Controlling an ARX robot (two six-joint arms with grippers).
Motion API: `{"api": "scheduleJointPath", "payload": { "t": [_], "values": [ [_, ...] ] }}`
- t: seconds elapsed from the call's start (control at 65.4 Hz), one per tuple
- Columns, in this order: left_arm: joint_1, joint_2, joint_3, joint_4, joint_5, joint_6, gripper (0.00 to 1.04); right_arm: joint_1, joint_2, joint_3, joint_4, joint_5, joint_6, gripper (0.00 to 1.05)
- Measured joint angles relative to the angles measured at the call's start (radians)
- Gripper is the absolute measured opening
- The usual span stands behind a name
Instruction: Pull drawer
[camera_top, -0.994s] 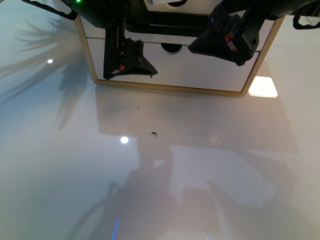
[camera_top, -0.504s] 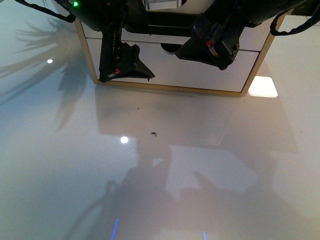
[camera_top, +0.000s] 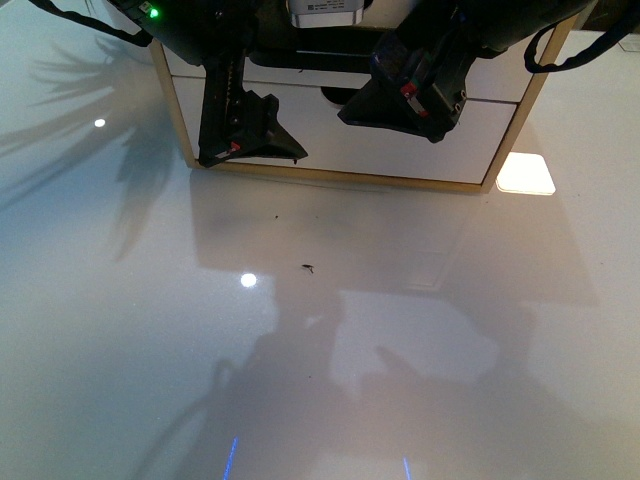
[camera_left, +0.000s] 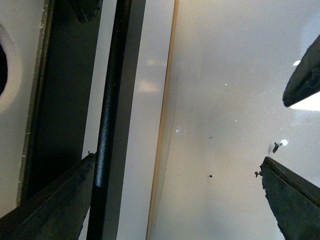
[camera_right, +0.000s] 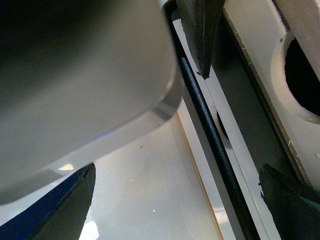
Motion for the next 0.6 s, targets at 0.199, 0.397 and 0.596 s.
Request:
{"api": "scheduleJointPath", "payload": {
  "t": [0.199,0.397,0.596],
  "values": [
    [0.002,0.002,0.000,0.003,0.002,0.006,0.97,-0.021,-0.001,0.000,-0.034,-0.018,-0.016,0.96],
    [0.002,0.006,-0.001,0.005,0.002,0.020,0.97,-0.042,-0.003,-0.016,-0.029,0.007,-0.073,0.96],
    [0.000,0.009,-0.001,-0.006,-0.005,0.045,0.97,-0.050,-0.003,-0.026,-0.035,0.031,-0.143,0.96]
  ]
}}
